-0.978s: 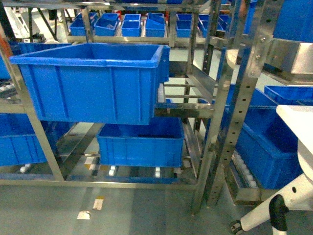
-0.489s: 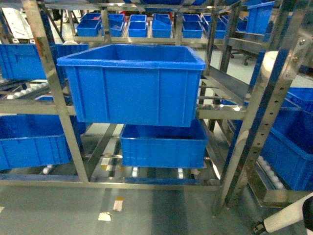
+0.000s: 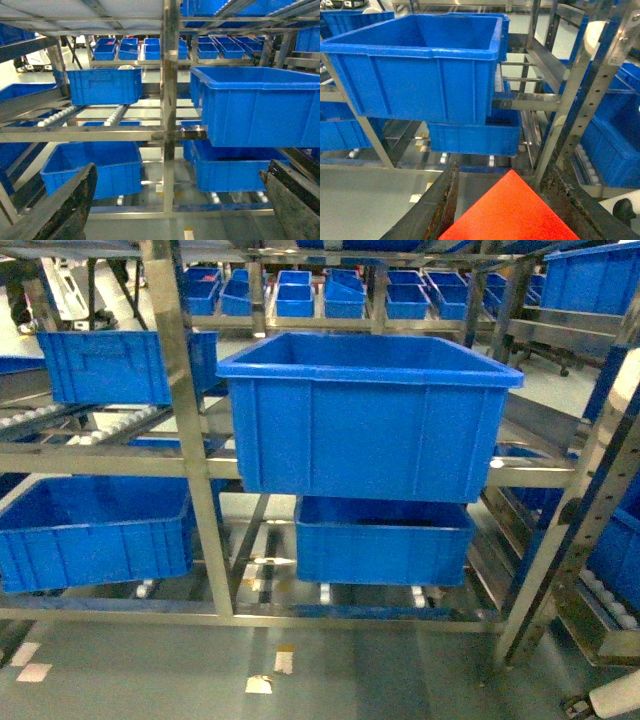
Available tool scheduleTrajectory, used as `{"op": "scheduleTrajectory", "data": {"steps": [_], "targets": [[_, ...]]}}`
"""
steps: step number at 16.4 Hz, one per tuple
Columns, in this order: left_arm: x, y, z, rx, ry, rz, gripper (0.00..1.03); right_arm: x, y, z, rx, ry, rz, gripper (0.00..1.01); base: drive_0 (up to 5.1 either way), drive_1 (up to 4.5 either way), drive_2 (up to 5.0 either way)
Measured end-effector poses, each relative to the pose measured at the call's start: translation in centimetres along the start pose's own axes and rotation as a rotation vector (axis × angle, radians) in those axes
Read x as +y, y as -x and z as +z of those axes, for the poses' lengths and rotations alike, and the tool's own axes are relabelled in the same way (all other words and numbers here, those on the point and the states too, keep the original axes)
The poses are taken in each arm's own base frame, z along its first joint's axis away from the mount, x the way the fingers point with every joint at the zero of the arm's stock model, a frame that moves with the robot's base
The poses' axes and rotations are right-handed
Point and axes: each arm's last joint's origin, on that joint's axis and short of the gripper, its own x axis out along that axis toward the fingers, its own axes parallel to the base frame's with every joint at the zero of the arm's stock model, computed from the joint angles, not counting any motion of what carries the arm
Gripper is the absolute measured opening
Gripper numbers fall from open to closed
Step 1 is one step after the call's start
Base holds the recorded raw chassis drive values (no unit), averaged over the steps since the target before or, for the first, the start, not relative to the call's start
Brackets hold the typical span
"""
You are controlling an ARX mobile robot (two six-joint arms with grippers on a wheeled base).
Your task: Place magnetic block on left shelf second layer
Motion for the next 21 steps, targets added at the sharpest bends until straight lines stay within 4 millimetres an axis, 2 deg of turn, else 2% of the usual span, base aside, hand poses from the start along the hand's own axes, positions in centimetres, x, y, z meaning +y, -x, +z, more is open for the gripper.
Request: {"op": "scheduleTrajectory", "data": {"steps": [11,21], "targets": [[0.0,0.0,-0.01,0.0,0.0,0.002,0.98,0.08,0.04,-0.06,0.001,0.001,0.005,0.46,-5.0,2.44,2.4],[0.0,0.0,-0.02,0.001,0.0,0.001,0.98,0.08,0.01,-0.11,0.003,0.002,0.005,0.46,0.0,4.26,-4.3]]}}
